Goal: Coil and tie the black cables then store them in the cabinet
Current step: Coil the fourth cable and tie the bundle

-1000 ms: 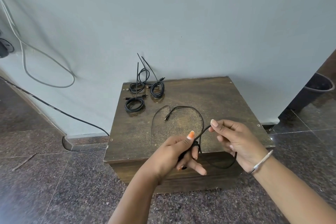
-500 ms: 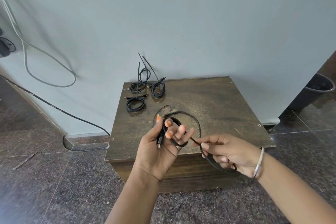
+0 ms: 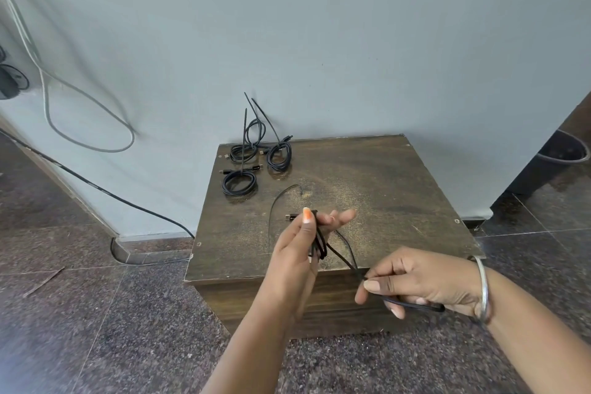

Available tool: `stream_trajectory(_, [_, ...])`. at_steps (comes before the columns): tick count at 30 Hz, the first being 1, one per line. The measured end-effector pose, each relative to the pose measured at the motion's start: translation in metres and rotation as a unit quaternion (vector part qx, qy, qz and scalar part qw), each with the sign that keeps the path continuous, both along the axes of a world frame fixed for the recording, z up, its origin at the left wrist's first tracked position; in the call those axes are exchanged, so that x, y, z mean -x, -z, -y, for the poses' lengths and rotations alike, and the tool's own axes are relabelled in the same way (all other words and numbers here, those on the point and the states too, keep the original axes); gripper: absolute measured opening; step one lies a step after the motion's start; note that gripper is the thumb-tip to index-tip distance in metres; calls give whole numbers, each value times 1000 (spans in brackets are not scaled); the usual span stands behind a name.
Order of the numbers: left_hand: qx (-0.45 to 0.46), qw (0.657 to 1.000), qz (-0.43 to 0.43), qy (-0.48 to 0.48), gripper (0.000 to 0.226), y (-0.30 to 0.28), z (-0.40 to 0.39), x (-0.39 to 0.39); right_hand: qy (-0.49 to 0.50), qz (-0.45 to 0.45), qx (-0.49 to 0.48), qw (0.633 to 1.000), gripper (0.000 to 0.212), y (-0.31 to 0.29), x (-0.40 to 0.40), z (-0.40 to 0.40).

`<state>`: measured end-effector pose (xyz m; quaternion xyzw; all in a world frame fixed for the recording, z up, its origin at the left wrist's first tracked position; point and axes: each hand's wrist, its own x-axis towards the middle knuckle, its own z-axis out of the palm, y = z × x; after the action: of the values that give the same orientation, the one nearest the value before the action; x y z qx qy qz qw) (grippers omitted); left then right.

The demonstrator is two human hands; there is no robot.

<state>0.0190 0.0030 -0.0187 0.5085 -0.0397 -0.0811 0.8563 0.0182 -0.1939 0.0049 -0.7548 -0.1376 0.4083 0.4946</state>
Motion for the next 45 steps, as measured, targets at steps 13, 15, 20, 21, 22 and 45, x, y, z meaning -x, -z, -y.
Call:
stream_trajectory(13, [31, 997, -73, -6, 36, 3, -7, -5, -142, -126, 29, 981, 21, 2, 9, -13])
stream_trajectory(15, [51, 993, -102, -22, 38, 2, -13, -7, -175, -138, 44, 974, 25, 1, 11, -18])
stream_trajectory(20, [120, 985, -116, -50, 45, 0, -25, -10, -174, -162, 0, 971, 49, -1, 9, -13])
stream_trajectory(21, [123, 985, -113, -50, 44, 0, -27, -10, -160, -161, -17, 974, 56, -1, 8, -10])
stream_trajectory(22, [121, 985, -111, -50, 43, 0, -28, -10, -139, -154, -24, 978, 63, -1, 7, -8])
stream_trajectory(45, [134, 982, -123, -52, 38, -6, -33, -9, -102, -256, -425, 862, 86, -3, -7, 16])
